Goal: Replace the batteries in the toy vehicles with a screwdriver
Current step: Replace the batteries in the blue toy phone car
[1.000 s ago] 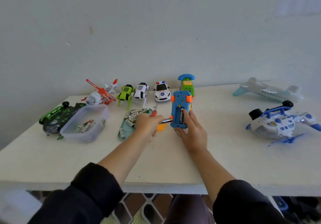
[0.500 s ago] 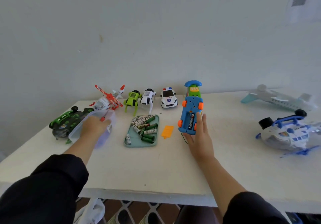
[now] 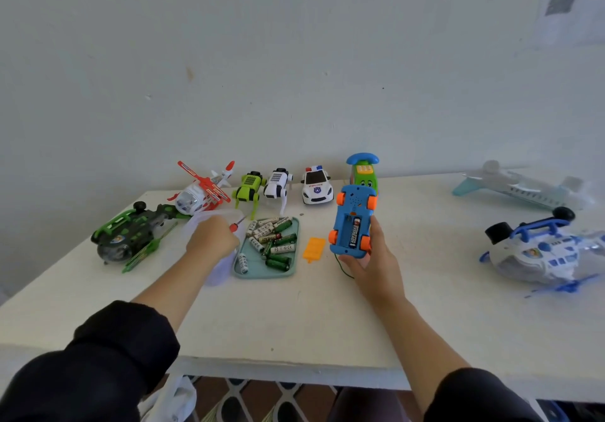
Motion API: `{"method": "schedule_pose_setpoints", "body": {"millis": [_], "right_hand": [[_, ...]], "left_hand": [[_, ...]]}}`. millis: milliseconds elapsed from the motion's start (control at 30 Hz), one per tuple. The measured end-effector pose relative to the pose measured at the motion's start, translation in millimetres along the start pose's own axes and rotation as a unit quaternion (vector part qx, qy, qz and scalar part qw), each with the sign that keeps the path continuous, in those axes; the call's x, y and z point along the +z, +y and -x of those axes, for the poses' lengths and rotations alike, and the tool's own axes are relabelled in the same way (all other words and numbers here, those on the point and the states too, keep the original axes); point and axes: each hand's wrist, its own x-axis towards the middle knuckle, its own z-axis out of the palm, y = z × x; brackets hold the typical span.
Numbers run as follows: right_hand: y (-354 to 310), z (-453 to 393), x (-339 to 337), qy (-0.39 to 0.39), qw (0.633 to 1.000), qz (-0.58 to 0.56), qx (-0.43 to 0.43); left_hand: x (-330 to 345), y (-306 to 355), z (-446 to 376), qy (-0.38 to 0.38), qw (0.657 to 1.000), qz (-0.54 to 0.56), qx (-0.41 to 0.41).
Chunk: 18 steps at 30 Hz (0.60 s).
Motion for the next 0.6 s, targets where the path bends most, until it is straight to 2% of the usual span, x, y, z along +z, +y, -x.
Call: {"method": "schedule_pose_setpoints", "body": {"millis": [100, 200, 267, 333, 400, 467, 533, 600], "right_hand": [[-7.2, 2.0, -1.8, -0.004, 1.0, 0.008, -0.005], [-6.9, 2.5, -0.5, 0.007, 1.0, 0.013, -0.017], [-5.2, 3.4, 0.0, 0.01, 0.999, 0.028, -0.03], [-4.5, 3.8, -0.5, 0.012, 0.999, 0.035, -0.032], [-5.1, 3.4, -0.8, 0.011, 0.999, 0.039, -0.035], [-4.7, 3.2, -0.6, 0.005, 0.998, 0.045, -0.043], [-3.7, 2.5, -0.7, 0.0, 0.997, 0.052, -0.049], [-2.6, 1.7, 0.0, -0.006, 0.997, 0.061, -0.051]], "left_hand": [[-2.9, 21.2, 8.5, 0.028, 0.996, 0.073, 0.046], [-20.6, 58.9, 25.7, 0.0, 0.978, 0.183, 0.102], [-33.7, 82.2, 40.3, 0.011, 0.951, 0.281, 0.126], [-39.6, 99.4, 55.7, 0.068, 0.91, 0.385, 0.138], [-38.0, 111.3, 70.8, 0.11, 0.867, 0.468, 0.13], [-27.5, 119.2, 83.0, 0.12, 0.833, 0.529, 0.113], [-13.3, 122.5, 93.1, 0.124, 0.813, 0.56, 0.098], [2.0, 119.8, 100.5, 0.139, 0.815, 0.555, 0.098]]}}
